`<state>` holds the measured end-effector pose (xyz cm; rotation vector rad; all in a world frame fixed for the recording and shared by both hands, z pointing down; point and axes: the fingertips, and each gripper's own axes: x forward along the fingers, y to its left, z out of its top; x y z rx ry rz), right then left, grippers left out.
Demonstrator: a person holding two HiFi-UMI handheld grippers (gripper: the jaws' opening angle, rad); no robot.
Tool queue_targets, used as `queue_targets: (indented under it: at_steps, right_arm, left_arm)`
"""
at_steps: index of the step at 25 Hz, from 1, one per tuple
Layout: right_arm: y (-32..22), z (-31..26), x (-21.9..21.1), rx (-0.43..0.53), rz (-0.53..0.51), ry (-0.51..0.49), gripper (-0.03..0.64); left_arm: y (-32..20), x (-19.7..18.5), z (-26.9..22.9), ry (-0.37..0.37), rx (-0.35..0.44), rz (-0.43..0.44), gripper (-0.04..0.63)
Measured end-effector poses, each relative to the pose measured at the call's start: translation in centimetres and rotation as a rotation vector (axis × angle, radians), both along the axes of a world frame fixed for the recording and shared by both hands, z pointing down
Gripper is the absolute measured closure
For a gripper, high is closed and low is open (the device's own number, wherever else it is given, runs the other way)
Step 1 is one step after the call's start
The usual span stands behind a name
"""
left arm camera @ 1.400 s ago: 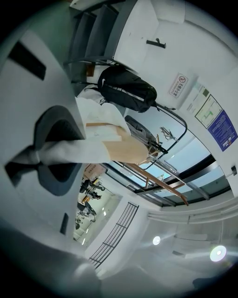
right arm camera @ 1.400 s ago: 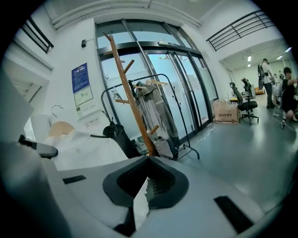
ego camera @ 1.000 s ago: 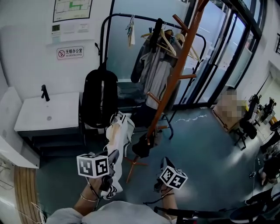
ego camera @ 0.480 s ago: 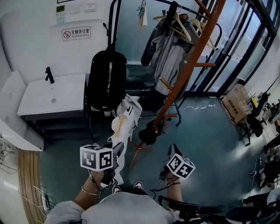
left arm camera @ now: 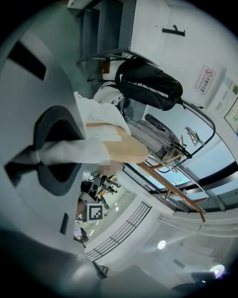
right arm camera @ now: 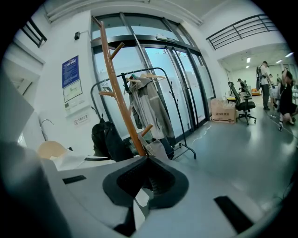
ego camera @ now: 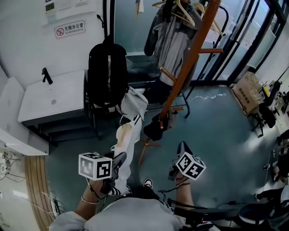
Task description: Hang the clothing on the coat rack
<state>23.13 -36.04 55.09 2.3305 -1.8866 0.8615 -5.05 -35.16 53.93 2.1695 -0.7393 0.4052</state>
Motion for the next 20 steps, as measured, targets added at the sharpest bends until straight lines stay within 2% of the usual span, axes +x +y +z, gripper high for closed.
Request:
queue_targets:
  at_steps: [4, 14, 20]
  right_arm:
    - [0.9, 1.2, 0.8, -0.020, 0.024, -0.017, 0.594]
    - [2.7, 4.1, 2.1, -0.045, 0.075, -0.063, 0.594]
    - [4.3, 4.6, 3.9, -0.043, 0.115, -0.076, 0.594]
  left_arm:
    - [1.5, 0.7, 0.9, -0.022, -0.026, 0.069, 0.555]
    - [5.0, 4.1, 2.1, -0.083, -0.033, 0.270, 0.555]
    - [6.7, 7.4, 1.7, -0.075, -0.027, 0.383, 0.555]
